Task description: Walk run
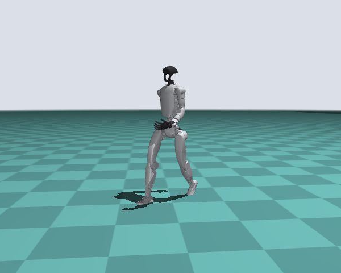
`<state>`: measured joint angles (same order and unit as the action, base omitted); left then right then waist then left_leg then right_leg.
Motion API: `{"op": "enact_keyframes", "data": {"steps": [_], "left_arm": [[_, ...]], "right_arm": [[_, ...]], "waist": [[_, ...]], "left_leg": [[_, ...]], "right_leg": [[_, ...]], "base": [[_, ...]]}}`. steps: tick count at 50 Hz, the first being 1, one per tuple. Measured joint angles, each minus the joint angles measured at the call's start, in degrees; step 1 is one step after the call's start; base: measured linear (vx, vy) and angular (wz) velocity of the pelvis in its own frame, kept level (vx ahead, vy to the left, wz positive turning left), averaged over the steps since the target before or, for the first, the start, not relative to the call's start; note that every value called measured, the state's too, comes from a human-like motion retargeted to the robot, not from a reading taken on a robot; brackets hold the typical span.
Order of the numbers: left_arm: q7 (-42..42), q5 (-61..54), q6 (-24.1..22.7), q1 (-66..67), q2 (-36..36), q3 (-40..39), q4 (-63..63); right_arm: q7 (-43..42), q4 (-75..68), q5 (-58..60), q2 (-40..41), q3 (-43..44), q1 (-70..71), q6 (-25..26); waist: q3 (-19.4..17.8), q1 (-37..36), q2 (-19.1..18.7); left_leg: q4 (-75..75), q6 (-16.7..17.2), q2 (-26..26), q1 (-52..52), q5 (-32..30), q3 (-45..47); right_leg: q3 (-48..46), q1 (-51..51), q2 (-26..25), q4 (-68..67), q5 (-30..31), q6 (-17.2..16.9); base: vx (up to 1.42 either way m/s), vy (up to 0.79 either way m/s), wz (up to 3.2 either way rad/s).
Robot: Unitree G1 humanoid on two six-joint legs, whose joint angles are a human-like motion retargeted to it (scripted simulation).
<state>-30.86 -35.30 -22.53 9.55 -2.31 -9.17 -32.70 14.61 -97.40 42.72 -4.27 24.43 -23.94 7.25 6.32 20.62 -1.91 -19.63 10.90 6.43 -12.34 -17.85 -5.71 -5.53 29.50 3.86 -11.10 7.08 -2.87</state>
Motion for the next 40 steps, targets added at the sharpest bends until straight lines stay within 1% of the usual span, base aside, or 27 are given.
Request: {"op": "enact_keyframes", "data": {"steps": [1,2,3,4,5,7,10,12,14,16,18,19,20,22,23,25,26,27,28,30,31,32,33,35,37,38,40], "left_arm": [[0.3,0.4,-0.1,1.4,-0.8,0.5,-0.3],[0.7,0.7,-0.2,2.6,-1.5,1.0,-0.5],[1.3,0.7,-0.5,3.3,-2.2,1.2,-0.8],[1.5,0.4,-0.5,3.7,-2.7,1.2,-1.2],[1.5,0.0,-0.3,4.0,-3.2,1.0,-1.7],[0.7,-0.6,0.5,4.2,-4.2,0.0,-2.5],[-0.3,-0.6,1.0,4.7,-4.6,-0.7,-2.6],[-1.4,0.4,0.8,5.5,-3.6,-0.8,-1.4],[-2.6,1.6,0.7,6.1,-2.3,-1.0,0.0],[-3.6,2.8,1.1,6.3,-1.2,-1.2,1.1],[-3.8,3.2,1.6,6.1,-0.8,-1.2,1.5],[-3.6,3.1,1.8,5.8,-0.8,-1.2,1.4],[-3.2,2.7,1.9,5.3,-0.9,-1.1,1.2],[-2.5,1.9,2.0,4.6,-1.1,-1.3,0.4],[-2.2,1.5,2.0,4.4,-1.2,-1.5,0.0],[-1.7,1.3,2.0,3.9,-1.6,-1.8,-0.7],[-1.7,1.6,2.0,4.1,-1.9,-1.9,-0.9],[-1.8,1.8,2.0,4.2,-2.2,-1.9,-1.2],[-1.9,1.9,2.0,4.2,-2.4,-1.9,-1.4],[-1.9,1.7,2.0,4.4,-2.6,-2.0,-1.6],[-1.9,1.3,2.1,3.8,-2.5,-1.8,-1.5],[-1.8,0.9,2.2,3.0,-2.3,-1.4,-1.5],[-1.7,0.6,2.2,1.9,-1.7,-1.0,-1.6],[-1.1,0.3,2.3,-0.3,-0.6,0.1,-1.9],[-0.2,0.3,1.9,-2.6,0.2,1.2,-2.1],[0.2,0.2,1.5,-3.6,0.6,1.9,-1.8],[0.4,-0.1,0.7,-4.9,1.3,3.2,-0.5]], "right_arm": [[-0.4,0.0,-1.6,-0.3,-0.3,1.7,-0.6],[-0.8,0.0,-3.3,-0.8,-0.7,3.8,-1.1],[-1.0,0.0,-5.0,-1.4,-1.5,6.6,-1.4],[-1.7,0.0,-6.0,-2.0,-1.8,9.9,-1.6],[-2.6,0.0,-6.8,-2.6,-1.9,13.4,-1.9],[-5.4,3.5,-6.8,-3.2,-1.2,19.8,-2.7],[-8.9,11.4,-8.5,-4.2,-2.8,26.5,-5.6],[-10.9,18.2,-10.9,-6.3,-5.9,31.6,-9.0],[-11.6,23.2,-12.3,-8.4,-8.2,35.4,-11.2],[-11.8,26.8,-13.1,-10.7,-9.4,39.2,-12.7],[-11.7,29.3,-12.8,-13.0,-9.3,42.6,-13.8],[-11.7,30.0,-12.6,-14.0,-9.1,44.1,-14.0],[-11.6,30.6,-12.5,-14.9,-8.9,45.6,-14.1],[-11.9,31.2,-12.6,-15.9,-8.9,47.1,-13.9],[-12.1,31.2,-12.7,-16.0,-8.9,47.4,-13.9],[-12.9,30.8,-13.3,-15.8,-8.9,46.7,-14.2],[-13.4,30.1,-13.4,-15.4,-8.8,45.6,-14.5],[-13.7,29.3,-13.5,-14.8,-8.7,44.2,-14.8],[-13.8,28.2,-13.3,-14.0,-8.4,42.3,-15.1],[-13.3,25.6,-12.2,-11.8,-9.0,37.8,-15.0],[-12.3,23.8,-10.8,-10.8,-9.0,36.0,-14.1],[-11.2,21.7,-9.3,-9.9,-8.8,34.4,-12.8],[-9.8,19.0,-7.3,-9.0,-8.1,33.1,-11.0],[-7.3,13.3,-3.0,-7.2,-6.5,30.0,-7.1],[-4.9,7.6,0.7,-6.0,-5.7,26.4,-4.9],[-3.7,4.9,2.3,-5.6,-5.6,24.4,-4.7],[-1.8,0.0,4.9,-5.0,-5.4,20.3,-4.8]], "waist": [[0.0,-0.5,0.2],[-0.1,-0.8,0.3],[-0.4,-1.1,0.3],[-0.2,-1.1,1.2],[0.2,-1.2,2.7],[0.6,-2.9,4.3],[-0.2,-5.6,4.8],[-0.4,-9.3,6.0],[-0.5,-12.2,6.1],[-1.2,-15.4,5.6],[-2.0,-17.8,5.6],[-2.5,-18.8,5.8],[-3.0,-19.9,6.2],[-3.5,-19.9,6.6],[-3.7,-20.1,6.6],[-3.6,-21.2,6.2],[-3.1,-22.3,6.0],[-2.6,-23.0,5.6],[-1.9,-22.7,4.9],[-1.1,-21.3,3.9],[-2.0,-20.3,4.5],[-2.7,-19.8,4.6],[-2.9,-19.9,4.0],[-2.7,-20.0,1.8],[-3.1,-18.9,1.0],[-3.3,-17.1,0.6],[-3.6,-11.9,-0.6]], "left_leg": [[-7.1,2.4,-0.6,2.4,-4.7,1.7],[-14.8,4.1,-1.7,5.3,-8.8,4.1],[-23.8,4.1,-4.0,9.0,-11.3,7.8],[-28.4,3.5,-3.8,11.9,-12.2,8.8],[-30.6,2.6,-2.4,14.2,-12.1,8.4],[-33.2,-3.1,-2.2,19.3,-3.7,13.6],[-34.1,-5.8,-4.8,26.8,4.7,18.7],[-29.8,-10.5,-5.5,34.1,11.1,20.7],[-20.7,-13.3,-5.7,38.3,13.8,20.5],[-9.3,-16.4,-6.1,41.0,14.6,19.7],[2.2,-20.6,-7.2,42.4,16.1,22.8],[7.7,-21.2,-6.4,42.8,17.7,22.3],[13.0,-21.0,-5.1,43.1,19.5,20.2],[19.4,-20.1,-3.7,41.8,22.0,21.0],[19.4,-18.6,-4.4,40.8,22.6,22.6],[14.6,-18.0,-7.0,39.1,23.2,27.8],[13.5,-18.1,-8.1,38.4,20.9,30.0],[12.3,-18.3,-8.5,37.8,18.8,30.0],[11.2,-18.6,-8.0,37.4,16.8,25.6],[6.1,-20.1,-7.6,37.8,18.1,17.0],[4.4,-20.9,-6.1,36.2,20.3,16.8],[3.5,-21.4,-5.7,34.4,22.0,18.0],[4.0,-21.5,-7.5,32.0,22.8,22.0],[6.8,-20.7,-10.0,27.5,23.9,24.3],[9.4,-19.7,-8.9,23.8,24.4,22.9],[10.8,-19.1,-8.5,22.1,24.3,22.1],[13.2,-18.2,-8.0,19.0,24.5,21.1]], "right_leg": [[3.4,-1.0,-1.9,-1.6,-2.2,2.3],[3.9,-2.4,-2.8,-2.9,-4.2,4.2],[-1.6,-4.5,-1.4,-3.7,-5.8,5.2],[-3.9,-6.6,-0.3,-2.9,-6.4,6.0],[-4.6,-8.8,0.8,-1.4,-6.6,6.5],[-2.6,-12.5,-0.3,0.1,-8.2,7.2],[-1.0,-17.4,-2.5,3.4,-8.8,8.0],[0.0,-20.9,-3.6,5.9,-9.6,9.0],[1.8,-23.4,-6.0,6.9,-11.2,10.1],[3.0,-26.3,-8.3,7.4,-13.1,11.1],[3.8,-29.3,-9.6,7.5,-15.0,12.0],[4.3,-30.8,-9.7,7.3,-15.9,12.3],[4.7,-32.2,-9.6,7.0,-16.7,12.5],[2.8,-34.7,-9.3,5.8,-16.6,12.7],[2.2,-35.9,-9.5,4.7,-15.5,12.6],[0.6,-37.8,-9.3,2.1,-10.6,11.7],[-0.2,-38.3,-9.1,0.2,-5.1,11.6],[-1.1,-38.6,-9.0,-2.1,1.0,11.3],[-2.4,-38.2,-8.9,-5.3,8.7,11.1],[-3.4,-34.6,-8.4,-16.5,20.1,11.1],[-7.4,-31.6,-4.7,-26.6,21.8,12.9],[-10.1,-28.8,-2.0,-34.5,22.9,14.0],[-10.6,-26.3,-1.5,-38.1,22.9,13.7],[-9.9,-21.3,-5.6,-39.4,17.8,12.9],[-6.2,-15.9,-10.2,-37.8,13.4,9.6],[-5.4,-13.4,-11.4,-36.4,11.0,7.2],[-5.9,-8.0,-10.9,-32.5,5.1,4.1]], "base": [[1.37,-0.59,0.32],[1.18,-0.44,0.17],[1.00,-0.39,0.14],[0.81,-0.37,0.14],[0.87,-0.39,-0.16],[0.94,-0.32,-0.50],[0.86,-0.22,-0.71],[1.11,-0.26,-1.12],[0.86,-0.20,-1.00],[1.13,-0.19,-0.95],[0.95,-0.14,-0.69],[0.86,-0.08,-0.61],[1.17,-0.06,-0.44],[1.21,-0.01,-0.15],[1.15,0.04,-0.25],[1.03,0.07,-0.58],[1.07,0.10,-0.79],[1.39,0.16,-0.58],[1.57,0.19,-0.22],[1.52,0.17,0.08],[1.29,0.13,0.14],[1.18,0.11,0.01],[1.10,0.06,-0.14],[1.04,-0.03,-0.11],[1.04,-0.07,0.54],[0.89,-0.04,1.40],[0.96,-0.07,1.88]]}}
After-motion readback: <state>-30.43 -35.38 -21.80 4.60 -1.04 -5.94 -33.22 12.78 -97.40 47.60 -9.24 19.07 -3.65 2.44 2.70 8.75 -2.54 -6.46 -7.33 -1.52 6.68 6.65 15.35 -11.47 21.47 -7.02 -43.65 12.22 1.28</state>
